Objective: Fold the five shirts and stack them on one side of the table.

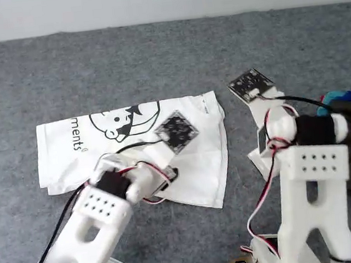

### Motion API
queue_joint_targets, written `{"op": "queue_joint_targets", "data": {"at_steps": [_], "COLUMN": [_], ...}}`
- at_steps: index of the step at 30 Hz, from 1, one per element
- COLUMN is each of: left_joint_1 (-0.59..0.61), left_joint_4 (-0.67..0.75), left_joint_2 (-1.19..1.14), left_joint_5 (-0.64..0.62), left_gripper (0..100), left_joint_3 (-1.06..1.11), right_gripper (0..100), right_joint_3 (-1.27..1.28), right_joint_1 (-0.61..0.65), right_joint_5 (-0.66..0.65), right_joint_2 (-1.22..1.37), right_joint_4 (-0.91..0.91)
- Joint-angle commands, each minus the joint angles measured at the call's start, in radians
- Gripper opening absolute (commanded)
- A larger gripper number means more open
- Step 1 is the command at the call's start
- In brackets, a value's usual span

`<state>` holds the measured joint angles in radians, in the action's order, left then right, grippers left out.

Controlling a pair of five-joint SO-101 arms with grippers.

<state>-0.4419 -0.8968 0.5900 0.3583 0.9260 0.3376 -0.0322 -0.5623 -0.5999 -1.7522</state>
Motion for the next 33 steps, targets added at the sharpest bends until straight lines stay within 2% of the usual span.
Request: {"op": "queue_joint_targets", "data": {"at_steps": [1,7,15,26,33], "left_joint_1": [-0.025,-0.104,-0.135,-0.224,-0.226], "left_joint_4": [-0.014,-0.147,-0.161,-0.187,-0.351], "left_joint_2": [-0.152,-0.43,-0.675,-0.724,-0.664], "left_joint_5": [0.018,0.061,0.1,0.098,0.097], "left_gripper": [19,19,19,19,19], "left_joint_3": [-0.127,-0.358,-0.444,-0.456,-0.591], "right_gripper": [1.1,1.2,1.2,1.2,1.2], "right_joint_3": [0.028,0.103,0.18,0.204,0.204], "right_joint_1": [-0.03,-0.076,-0.14,-0.176,-0.176], "right_joint_5": [0.009,0.009,0.009,0.011,0.011], "right_joint_2": [-0.09,-0.174,-0.234,-0.257,-0.257], "right_joint_4": [-0.041,-0.041,-0.041,-0.041,-0.041]}}
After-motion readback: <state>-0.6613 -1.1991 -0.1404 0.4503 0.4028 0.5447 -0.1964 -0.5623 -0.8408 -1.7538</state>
